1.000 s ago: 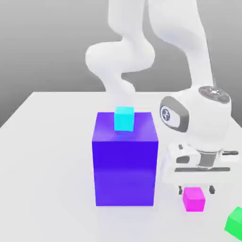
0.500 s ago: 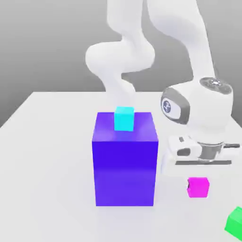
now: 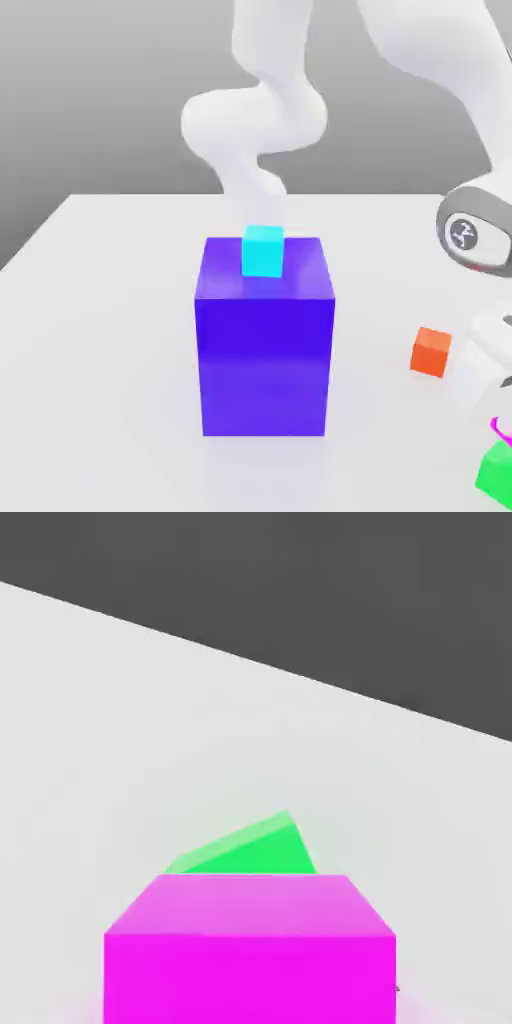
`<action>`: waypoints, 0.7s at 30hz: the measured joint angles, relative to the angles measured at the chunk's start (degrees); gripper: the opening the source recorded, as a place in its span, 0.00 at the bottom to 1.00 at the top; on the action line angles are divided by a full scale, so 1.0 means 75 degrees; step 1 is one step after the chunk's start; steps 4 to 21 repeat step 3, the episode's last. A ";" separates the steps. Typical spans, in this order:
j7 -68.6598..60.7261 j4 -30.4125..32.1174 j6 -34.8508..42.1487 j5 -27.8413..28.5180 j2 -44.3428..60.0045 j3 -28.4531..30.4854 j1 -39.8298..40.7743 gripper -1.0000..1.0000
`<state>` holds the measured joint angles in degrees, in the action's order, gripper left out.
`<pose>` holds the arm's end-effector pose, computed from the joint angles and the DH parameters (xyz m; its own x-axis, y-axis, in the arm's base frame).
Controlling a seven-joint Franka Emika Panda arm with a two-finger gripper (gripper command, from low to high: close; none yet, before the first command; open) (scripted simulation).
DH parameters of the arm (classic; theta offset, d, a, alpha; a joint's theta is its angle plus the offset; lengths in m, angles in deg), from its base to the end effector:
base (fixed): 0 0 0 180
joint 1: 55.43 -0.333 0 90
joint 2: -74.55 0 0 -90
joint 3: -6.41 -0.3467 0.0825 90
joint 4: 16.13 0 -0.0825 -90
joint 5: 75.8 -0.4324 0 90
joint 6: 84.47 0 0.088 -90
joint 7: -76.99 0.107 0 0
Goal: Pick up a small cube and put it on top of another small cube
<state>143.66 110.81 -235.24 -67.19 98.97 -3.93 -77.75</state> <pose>0.4898 0.3217 0.1709 0.8879 -0.4601 -0.0006 -0.4601 -0.8879 -0.0011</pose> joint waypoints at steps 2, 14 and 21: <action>0.0000 0.0000 0.0000 0.0000 0.0000 0.0000 0.0000 1.00; 0.0000 0.0000 0.0000 0.0000 0.0000 0.0000 0.0000 1.00; 0.0000 0.0000 0.0000 0.0000 0.0000 0.0000 0.0000 1.00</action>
